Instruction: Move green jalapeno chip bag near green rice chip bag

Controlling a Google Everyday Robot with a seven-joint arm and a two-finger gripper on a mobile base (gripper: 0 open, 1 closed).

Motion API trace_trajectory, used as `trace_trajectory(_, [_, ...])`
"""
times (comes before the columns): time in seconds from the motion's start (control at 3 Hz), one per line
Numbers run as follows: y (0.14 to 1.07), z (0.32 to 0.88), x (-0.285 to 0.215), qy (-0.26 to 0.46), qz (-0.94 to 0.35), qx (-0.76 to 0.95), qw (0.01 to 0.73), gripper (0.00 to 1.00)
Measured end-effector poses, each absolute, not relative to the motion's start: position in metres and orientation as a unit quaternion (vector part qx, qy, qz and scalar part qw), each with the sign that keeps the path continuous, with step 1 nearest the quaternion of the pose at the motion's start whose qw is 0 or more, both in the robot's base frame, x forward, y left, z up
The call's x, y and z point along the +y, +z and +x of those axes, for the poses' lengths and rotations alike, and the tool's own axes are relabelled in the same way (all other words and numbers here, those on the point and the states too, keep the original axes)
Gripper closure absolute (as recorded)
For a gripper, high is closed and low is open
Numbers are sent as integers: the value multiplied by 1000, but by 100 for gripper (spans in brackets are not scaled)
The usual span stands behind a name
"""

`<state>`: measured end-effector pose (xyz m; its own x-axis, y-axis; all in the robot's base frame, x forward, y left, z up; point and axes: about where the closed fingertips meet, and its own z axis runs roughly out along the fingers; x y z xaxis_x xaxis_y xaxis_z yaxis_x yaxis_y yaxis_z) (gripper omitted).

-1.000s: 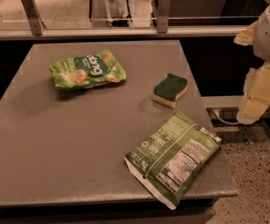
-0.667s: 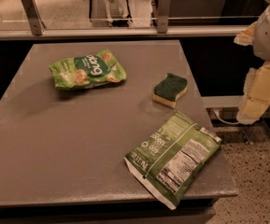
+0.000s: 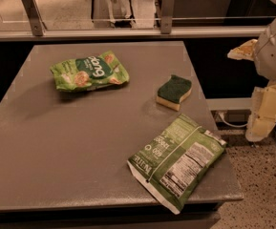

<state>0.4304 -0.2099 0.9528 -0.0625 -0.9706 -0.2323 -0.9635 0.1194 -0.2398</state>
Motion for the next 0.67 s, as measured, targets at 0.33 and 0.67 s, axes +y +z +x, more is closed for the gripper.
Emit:
trace_trajectory(0.33, [942,420,-200,15,-723,668,175,0])
trace_trajectory(0.67, [907,411,-176,29,-800,580,152,0])
